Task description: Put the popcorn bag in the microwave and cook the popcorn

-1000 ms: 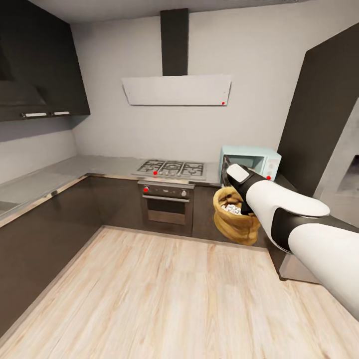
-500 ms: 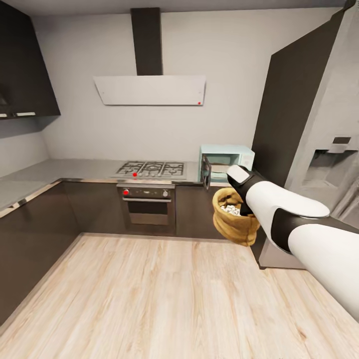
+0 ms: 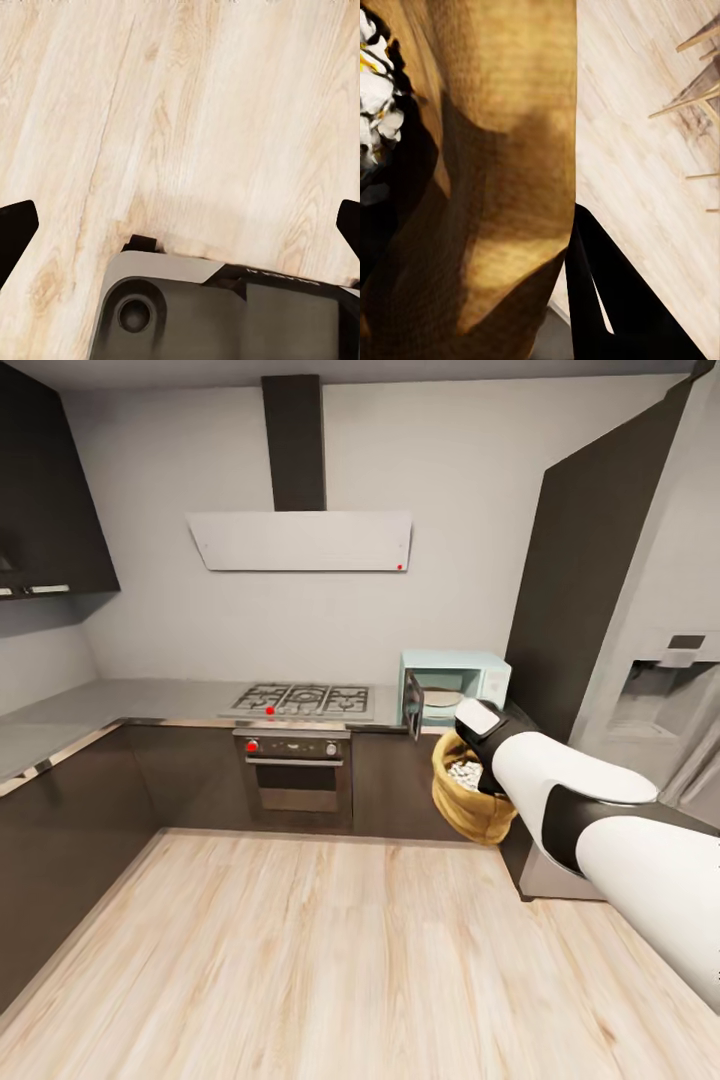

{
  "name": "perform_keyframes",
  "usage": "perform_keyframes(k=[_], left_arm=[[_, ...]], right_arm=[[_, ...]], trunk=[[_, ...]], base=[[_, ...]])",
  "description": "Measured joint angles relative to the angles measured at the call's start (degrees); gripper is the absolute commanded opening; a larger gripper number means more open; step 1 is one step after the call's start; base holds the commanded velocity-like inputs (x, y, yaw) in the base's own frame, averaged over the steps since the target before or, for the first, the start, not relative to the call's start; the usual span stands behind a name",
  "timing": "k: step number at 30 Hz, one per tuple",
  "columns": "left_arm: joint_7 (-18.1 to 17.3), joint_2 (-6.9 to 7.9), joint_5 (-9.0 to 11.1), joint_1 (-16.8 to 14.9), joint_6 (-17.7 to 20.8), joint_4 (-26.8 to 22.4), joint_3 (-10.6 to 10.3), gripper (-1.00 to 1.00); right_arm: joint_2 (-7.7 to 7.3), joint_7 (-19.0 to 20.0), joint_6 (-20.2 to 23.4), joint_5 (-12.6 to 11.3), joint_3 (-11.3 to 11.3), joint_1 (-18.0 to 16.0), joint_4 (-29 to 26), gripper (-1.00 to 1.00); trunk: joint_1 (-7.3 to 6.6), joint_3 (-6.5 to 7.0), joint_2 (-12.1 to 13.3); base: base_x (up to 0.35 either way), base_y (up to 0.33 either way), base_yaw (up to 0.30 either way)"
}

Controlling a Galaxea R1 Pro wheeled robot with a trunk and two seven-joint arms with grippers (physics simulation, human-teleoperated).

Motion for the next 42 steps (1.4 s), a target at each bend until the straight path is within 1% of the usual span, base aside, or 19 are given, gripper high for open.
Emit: perform_keyframes(k=[9, 11, 13, 15, 16, 18, 20, 24, 29, 31, 33, 34, 36, 42], left_arm=[[0.0, 0.09, 0.0, 0.0, 0.0, 0.1, 0.0, 1.0], [0.0, 0.12, 0.0, 0.0, 0.0, 0.1, 0.0, 1.0], [0.0, 0.16, 0.0, 0.0, 0.0, 0.1, 0.0, 1.0], [0.0, 0.15, 0.0, 0.0, -0.1, 0.1, 0.0, 1.0], [0.0, 0.13, -0.1, 0.0, -0.1, 0.1, 0.0, 1.0], [0.0, 0.11, -0.1, 0.1, -0.1, 0.0, -0.1, 1.0], [0.0, 0.1, -0.1, 0.0, -0.1, 0.0, -0.1, 1.0], [0.0, 0.09, -0.1, 0.1, -0.1, 0.1, -0.1, 1.0], [0.0, 0.15, -0.1, 0.1, -0.1, 0.1, -0.1, 1.0], [0.0, 0.17, -0.1, 0.0, -0.1, 0.1, -0.1, 1.0], [0.0, 0.16, -0.1, 0.0, -0.1, 0.0, -0.1, 1.0], [0.0, 0.17, -0.1, 0.0, -0.1, 0.1, -0.1, 1.0], [0.0, 0.17, -0.1, 0.0, -0.1, 0.0, -0.1, 1.0], [0.0, 0.17, -0.1, 0.0, -0.1, 0.1, -0.1, 1.0]], right_arm=[[0.1, 0.4, 0.7, 0.1, 0.0, 0.2, 0.3, -1.0], [0.04, 3.0, 0.8, 0.0, -0.1, 0.2, 0.3, -1.0], [-0.1, 5.8, 1.9, 0.1, -0.1, 0.3, 0.3, -1.0], [-0.52, 7.2, 3.1, 0.2, 0.1, 0.6, 0.2, -1.0], [-1.04, 7.5, 3.5, 0.2, 0.3, 0.7, 0.2, -1.0], [-2.14, 7.8, 3.9, 0.2, 0.3, 0.9, 0.2, -1.0], [-2.56, 8.0, 5.3, 0.2, 0.1, 1.0, 0.3, -1.0], [-2.76, 8.1, 7.4, 0.5, 0.2, 1.1, 0.3, -1.0], [-2.73, 8.2, 7.7, 0.7, 0.4, 1.1, 0.4, -1.0], [-2.71, 8.1, 7.7, 0.8, 0.9, 1.1, 0.4, -1.0], [-2.7, 8.0, 7.8, 0.9, 2.5, 1.1, 0.4, -1.0], [-2.66, 7.9, 7.8, 0.9, 3.8, 1.1, 0.4, -1.0], [-2.63, 7.7, 7.7, 0.8, 5.1, 1.1, 0.3, -1.0], [-2.68, 7.4, 7.6, 0.8, 6.5, 1.1, 0.2, -1.0]], trunk=[[-0.01, 0.0, 0.0], [-0.01, 0.0, 0.0], [-0.01, 0.0, 0.0], [0.01, 0.0, 0.0], [0.02, 0.0, 0.0], [0.02, 0.0, 0.0], [0.02, 0.0, 0.0], [-0.01, 0.0, 0.0], [-0.01, 0.0, 0.0], [-0.01, 0.0, 0.0], [-0.01, 0.0, 0.0], [-0.01, 0.0, 0.0], [-0.01, 0.0, 0.0], [-0.01, 0.0, 0.0]], base=[[0.33, -0.031, 0.0], [0.344, -0.074, 0.0], [0.247, -0.046, 0.0], [0.085, -0.015, 0.0], [0.029, -0.005, 0.0], [0.012, -0.002, 0.0], [0.087, -0.001, 0.0], [0.278, 0.0, 0.0], [0.336, 0.0, 0.0], [0.34, 0.0, 0.0], [0.341, 0.0, 0.0], [0.341, 0.0, 0.0], [0.341, 0.0, 0.0], [0.341, -0.085, 0.0]])
